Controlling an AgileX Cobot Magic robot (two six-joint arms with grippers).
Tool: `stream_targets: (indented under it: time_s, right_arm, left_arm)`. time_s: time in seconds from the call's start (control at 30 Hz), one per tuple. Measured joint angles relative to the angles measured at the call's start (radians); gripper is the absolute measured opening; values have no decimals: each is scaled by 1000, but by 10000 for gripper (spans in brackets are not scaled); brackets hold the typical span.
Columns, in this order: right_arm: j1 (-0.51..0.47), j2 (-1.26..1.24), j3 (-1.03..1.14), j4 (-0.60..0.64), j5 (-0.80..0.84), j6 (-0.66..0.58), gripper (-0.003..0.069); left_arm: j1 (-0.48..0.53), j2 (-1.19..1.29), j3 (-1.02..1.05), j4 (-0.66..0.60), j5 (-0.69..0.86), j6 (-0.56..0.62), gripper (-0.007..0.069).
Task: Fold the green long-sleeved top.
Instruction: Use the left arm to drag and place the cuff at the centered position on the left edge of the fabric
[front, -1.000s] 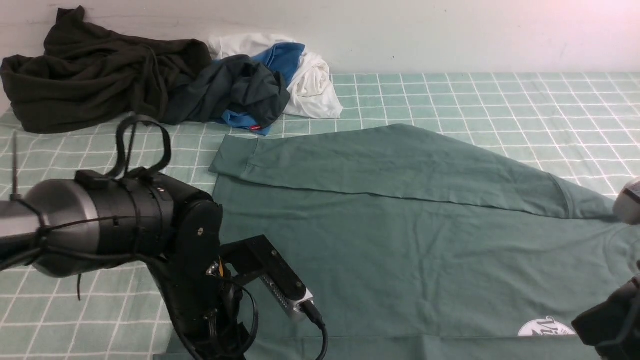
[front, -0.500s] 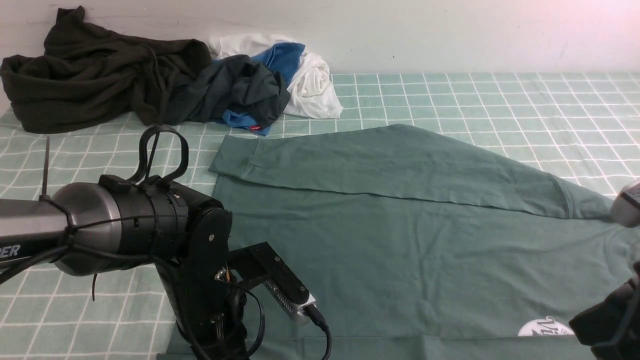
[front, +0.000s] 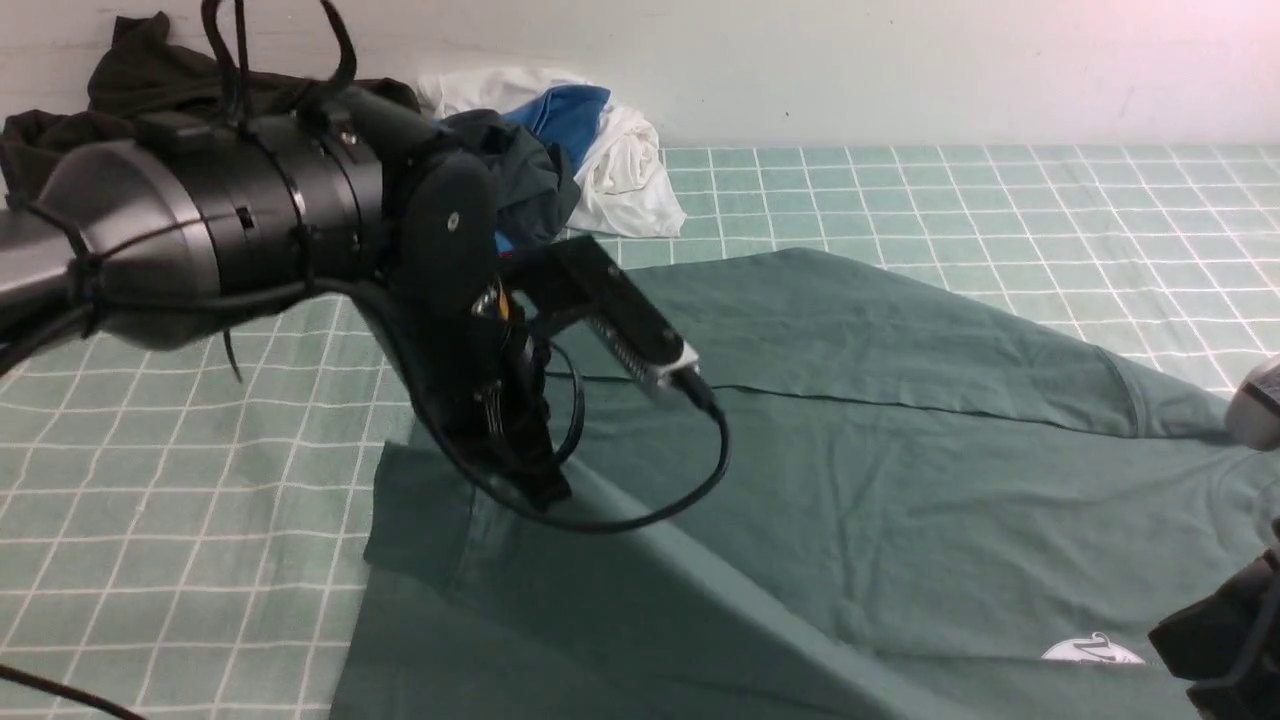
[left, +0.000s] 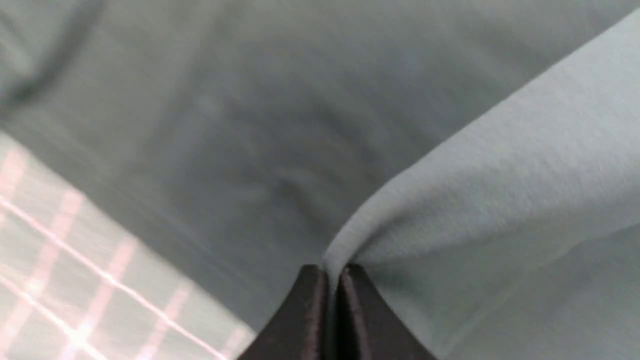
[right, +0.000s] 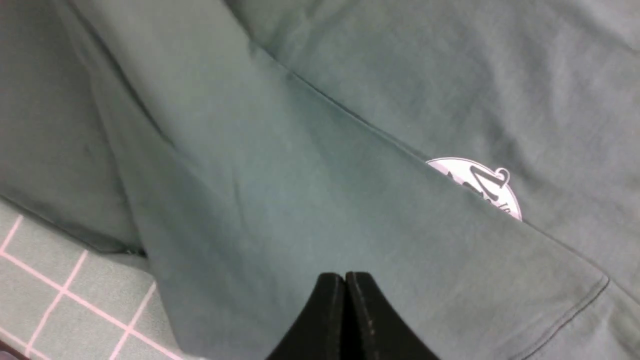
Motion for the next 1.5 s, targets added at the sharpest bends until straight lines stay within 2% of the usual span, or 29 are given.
stream_targets:
  time_s: [0.3,0.6,0.7,0.83,0.93,0.97,1.0,1.07,1.37,1.5]
  right_arm:
    - [0,0,0,-34,-3,23,-14]
    - [0,0,0,-138,-18,123,-14]
    - [0,0,1,-145,-35,128,-14]
    - [0,0,1,-148,-69,129,-14]
    - [0,4,1,-156,-98,130,-14]
    - [0,6,1,-156,-100,130,-14]
    - [0,18,1,-159,-108,138,-14]
    - [0,35,1,-165,-114,144,-14]
    - [1,99,2,-177,-136,150,-14]
    - [1,105,2,-177,-159,150,-14]
  left_arm:
    - [24,173,-192,26,103,0,6]
    - [49,280,-207,29,66,-3,12]
    - [60,305,-216,28,48,-22,53]
    - [68,322,-269,34,45,-91,201]
    - [92,328,-335,33,49,-186,319]
    - [95,328,-340,32,49,-191,327]
    - [129,337,-385,29,52,-237,393]
    - [173,353,-429,18,51,-268,431]
    - [367,528,-542,-95,-73,-364,451]
    - [402,578,-551,-147,-139,-374,451]
